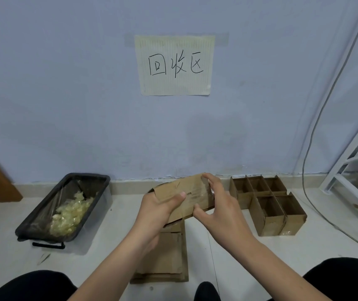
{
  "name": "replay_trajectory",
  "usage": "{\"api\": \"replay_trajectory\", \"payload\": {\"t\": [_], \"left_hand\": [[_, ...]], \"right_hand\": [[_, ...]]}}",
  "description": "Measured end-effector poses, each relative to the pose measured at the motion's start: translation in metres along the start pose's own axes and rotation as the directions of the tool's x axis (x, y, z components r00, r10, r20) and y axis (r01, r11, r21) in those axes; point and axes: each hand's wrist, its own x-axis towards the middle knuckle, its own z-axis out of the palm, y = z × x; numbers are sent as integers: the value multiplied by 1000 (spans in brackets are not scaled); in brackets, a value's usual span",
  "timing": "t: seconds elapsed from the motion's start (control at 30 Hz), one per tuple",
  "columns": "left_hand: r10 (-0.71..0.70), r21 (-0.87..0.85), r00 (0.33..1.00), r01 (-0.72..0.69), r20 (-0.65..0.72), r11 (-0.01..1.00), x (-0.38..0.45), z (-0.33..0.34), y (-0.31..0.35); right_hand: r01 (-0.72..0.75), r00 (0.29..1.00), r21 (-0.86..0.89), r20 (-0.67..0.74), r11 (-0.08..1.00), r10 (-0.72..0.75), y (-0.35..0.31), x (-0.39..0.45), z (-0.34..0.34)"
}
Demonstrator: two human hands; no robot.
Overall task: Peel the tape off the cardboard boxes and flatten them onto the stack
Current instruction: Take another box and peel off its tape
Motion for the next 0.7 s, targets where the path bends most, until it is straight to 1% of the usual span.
{"api": "replay_trajectory", "payload": {"t": [0.1, 0.23, 0.4, 0.47, 0.57, 0.63, 0.7], "left_hand": [[17, 7, 1000, -17, 3, 1000, -1, 0, -1], [27, 30, 1000, -27, -6, 999, -1, 0, -2], [35, 34, 999, -35, -1, 999, -3, 0, 1], [37, 44, 999, -36, -6, 998, -4, 0, 2], [23, 35, 1000, -22, -13, 999, -3, -2, 4], [0, 16, 1000, 0, -14, 1000, -2, -5, 4], [-3, 11, 1000, 4, -4, 1000, -2, -5, 4]], "right_hand": [[20, 999, 16, -44, 1000, -19, 2, 1, 1], [36, 999, 22, -30, 999, -35, 8, 5, 4], [82, 995, -96, -54, 992, -88, 10, 6, 6], [66, 996, -107, -60, 992, -72, 11, 10, 4], [36, 999, -28, -11, 999, -36, 10, 13, -2], [63, 998, -29, 27, 998, -63, 8, 9, -4], [103, 994, -65, 36, 993, -101, 7, 6, -4]]}}
